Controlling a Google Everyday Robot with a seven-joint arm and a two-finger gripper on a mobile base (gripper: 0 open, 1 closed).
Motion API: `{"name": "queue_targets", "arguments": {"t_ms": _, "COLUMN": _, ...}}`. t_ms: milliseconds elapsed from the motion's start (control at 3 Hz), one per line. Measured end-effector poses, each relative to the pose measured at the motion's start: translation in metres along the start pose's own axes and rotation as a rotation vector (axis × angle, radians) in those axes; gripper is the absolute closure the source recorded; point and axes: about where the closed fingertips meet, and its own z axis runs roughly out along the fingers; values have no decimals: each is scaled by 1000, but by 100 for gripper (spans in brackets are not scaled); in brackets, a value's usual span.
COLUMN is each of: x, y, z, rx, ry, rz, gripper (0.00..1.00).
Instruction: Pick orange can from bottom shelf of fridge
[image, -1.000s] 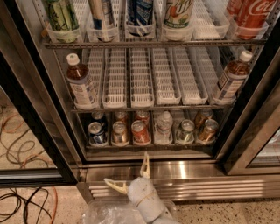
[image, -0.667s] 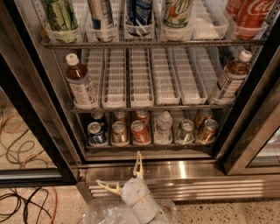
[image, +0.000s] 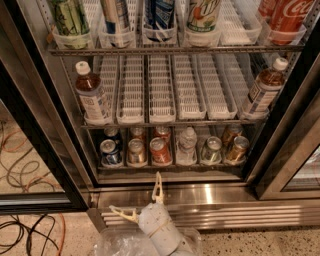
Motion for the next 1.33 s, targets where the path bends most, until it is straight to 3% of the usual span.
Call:
{"name": "queue_targets", "arguments": {"t_ms": 333, "x": 7, "y": 9, "z": 7, "rx": -14, "ry": 4, "rz": 18, "gripper": 0}}
{"name": "queue_targets", "arguments": {"t_ms": 667, "x": 15, "y": 8, "z": 32, "rx": 14, "ry": -17, "rz": 47, "gripper": 0}}
{"name": "queue_targets", "arguments": {"t_ms": 1333, "x": 18, "y": 4, "z": 37, "rx": 30, "ry": -16, "rz": 44, "gripper": 0}}
